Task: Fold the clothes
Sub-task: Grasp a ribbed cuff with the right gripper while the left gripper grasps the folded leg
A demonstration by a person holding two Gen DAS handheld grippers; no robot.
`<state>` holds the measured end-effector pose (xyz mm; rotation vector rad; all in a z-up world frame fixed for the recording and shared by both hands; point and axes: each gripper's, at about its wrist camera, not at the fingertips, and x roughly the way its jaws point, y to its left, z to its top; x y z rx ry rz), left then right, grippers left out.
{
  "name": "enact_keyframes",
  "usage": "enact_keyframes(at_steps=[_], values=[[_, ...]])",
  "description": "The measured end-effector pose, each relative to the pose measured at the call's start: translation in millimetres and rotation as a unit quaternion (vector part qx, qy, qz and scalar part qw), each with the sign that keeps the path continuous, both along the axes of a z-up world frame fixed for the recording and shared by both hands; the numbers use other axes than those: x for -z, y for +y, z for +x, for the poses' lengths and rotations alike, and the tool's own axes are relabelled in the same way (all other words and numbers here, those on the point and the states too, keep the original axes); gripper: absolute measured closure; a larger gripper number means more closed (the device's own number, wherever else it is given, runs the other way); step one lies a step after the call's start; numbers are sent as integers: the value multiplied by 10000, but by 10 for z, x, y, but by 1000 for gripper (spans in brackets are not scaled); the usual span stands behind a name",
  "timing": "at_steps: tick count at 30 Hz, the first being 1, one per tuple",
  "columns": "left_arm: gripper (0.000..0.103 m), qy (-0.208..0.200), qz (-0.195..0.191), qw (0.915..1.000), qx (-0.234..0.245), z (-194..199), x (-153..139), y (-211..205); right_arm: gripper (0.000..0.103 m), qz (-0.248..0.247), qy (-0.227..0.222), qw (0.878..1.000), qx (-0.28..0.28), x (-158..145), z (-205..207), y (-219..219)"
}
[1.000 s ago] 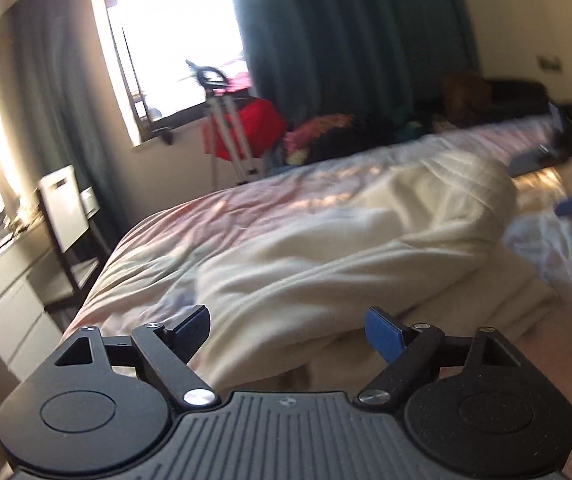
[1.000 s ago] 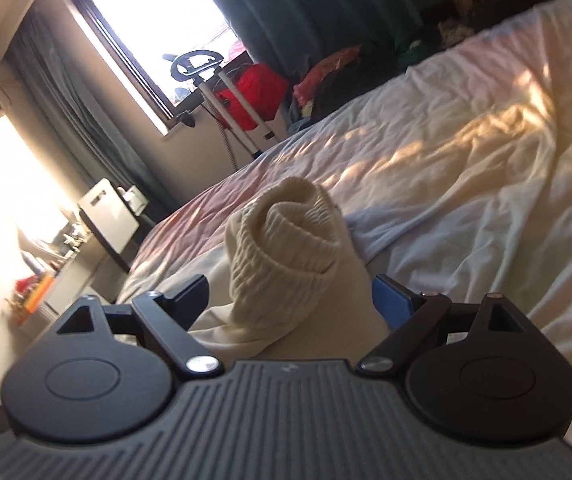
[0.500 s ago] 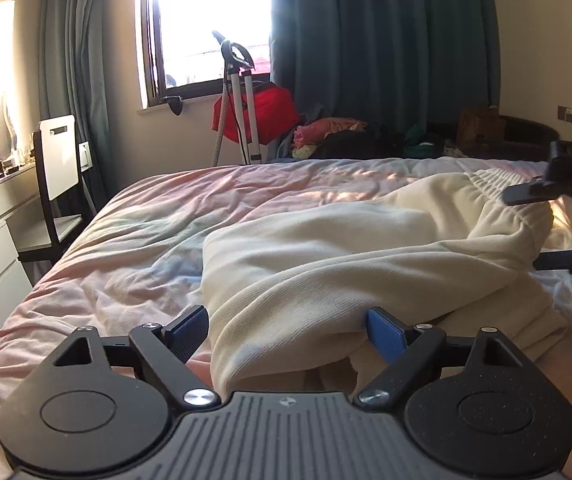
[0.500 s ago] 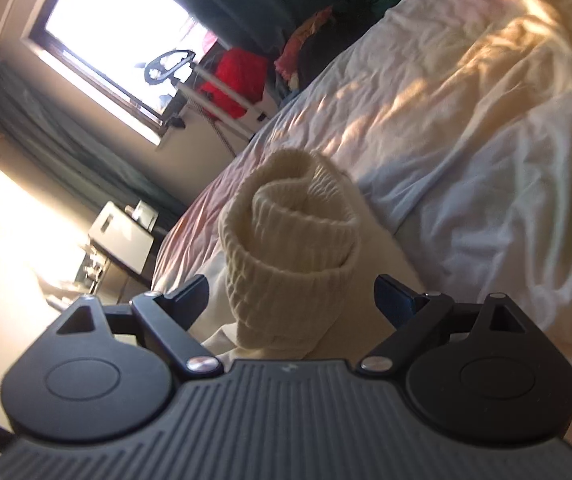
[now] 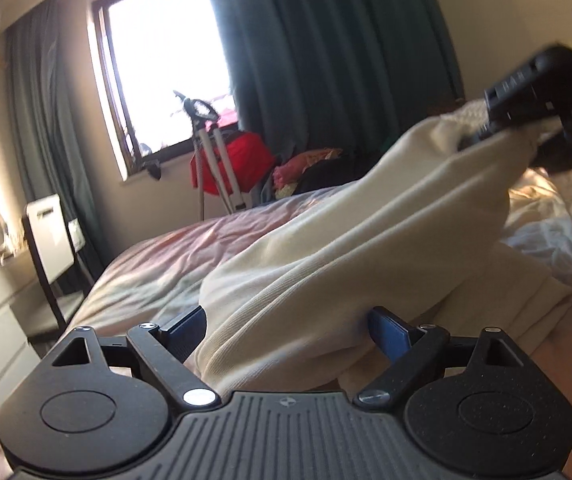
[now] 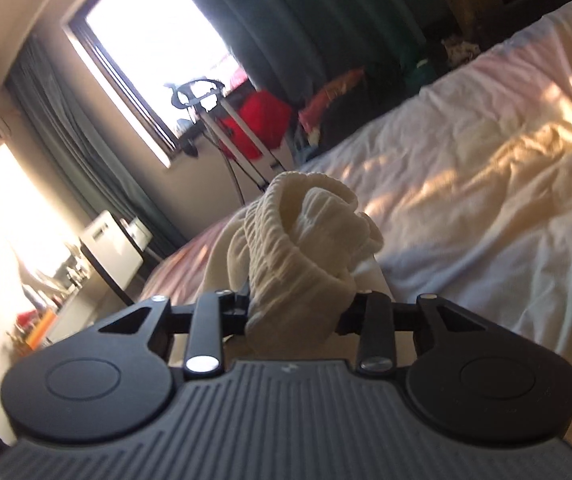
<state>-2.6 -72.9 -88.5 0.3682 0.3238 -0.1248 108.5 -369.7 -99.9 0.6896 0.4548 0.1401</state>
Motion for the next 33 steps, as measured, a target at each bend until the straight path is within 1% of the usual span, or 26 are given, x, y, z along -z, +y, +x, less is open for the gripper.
enact_keyframes(at_steps=[1, 3, 4, 6, 8, 9, 10, 11, 12, 13, 14, 15, 17, 18, 19, 20, 21, 22, 23, 25, 26, 28, 29, 31, 33], values=[[9, -30, 80, 10000, -18, -6, 12, -18, 66, 65, -85, 9999, 39, -30, -22, -42], [9, 104, 126, 9998, -145, 25, 50, -33, 66, 193, -236, 9995, 115, -81, -63, -125], [9, 169, 158, 9995, -217, 38, 71, -39, 66, 239, -89, 9996, 129, -12, -36, -163], [9, 278, 199, 9989, -329, 56, 107, -44, 64, 228, 455, 9985, 219, 181, 39, -188], [8, 348, 160, 9985, -394, 58, 121, -33, 61, 216, 1014, 9941, 334, 387, 83, -198], [8, 344, 120, 9985, -420, 53, 119, -23, 59, 356, 1161, 9920, 353, 481, 82, -209], [8, 334, 83, 9984, -444, 48, 115, -13, 58, 529, 1183, 9909, 377, 525, 64, -224], [8, 286, 97, 9986, -425, 36, 111, -18, 54, 688, 1205, 9895, 402, 563, 47, -238], [8, 230, 123, 9989, -395, 23, 107, -25, 43, 708, 1248, 9887, 430, 555, 32, -237], [9, 174, 150, 9991, -366, 9, 103, -33, 37, 727, 1286, 9880, 455, 547, 16, -236], [10, 117, 176, 9992, -336, -5, 99, -40, 28, 738, 1284, 9879, 453, 537, -6, -227], [12, 137, 183, 9993, -295, -7, 96, -51, 24, 776, 1249, 9883, 398, 535, -29, -214], [16, 189, 155, 9994, -249, 13, 98, -59, 24, 844, 1249, 9883, 251, 538, -64, -184], [20, 213, 140, 9994, -229, 25, 99, -62, 24, 832, 1285, 9880, 191, 542, -82, -170], [28, 245, 84, 9995, -199, 30, 92, -56, 24, 774, 1319, 9881, 172, 545, -98, -139], [31, 278, 18, 9995, -168, 34, 83, -48, 24, 683, 1332, 9886, 180, 542, -107, -116], [37, 311, -48, 9994, -137, 37, 75, -39, 24, 599, 1346, 9889, 189, 539, -114, -95], [44, 353, -118, 9993, -98, 29, 58, -25, 24, 580, 1366, 9888, 190, 543, -111, -93], [48, 400, -166, 9990, -72, 15, 38, -9, 24, 565, 1386, 9886, 191, 548, -108, -91], [64, 500, -225, 9985, -55, -44, 2, 19, 24, 588, 1428, 9878, 199, 560, -105, -104], [68, 547, -258, 9982, -52, -89, -15, 33, 23, 566, 1450, 9876, 195, 567, -100, -103], [85, 691, -347, 9970, -52, -165, -43, 64, 23, 492, 1475, 9877, 182, 586, -88, -94], [89, 800, -411, 9959, -57, -194, -52, 83, 23, 475, 1472, 9878, 184, 612, -88, -94], [90, 1033, -576, 9930, -79, -204, -54, 135, 23, 586, 1448, 9876, 152, 668, -55, -105], [91, 1289, -797, 9884, -120, -145, -33, 210, 11, 697, 1516, 9859, 94, 758, 18, -106]])
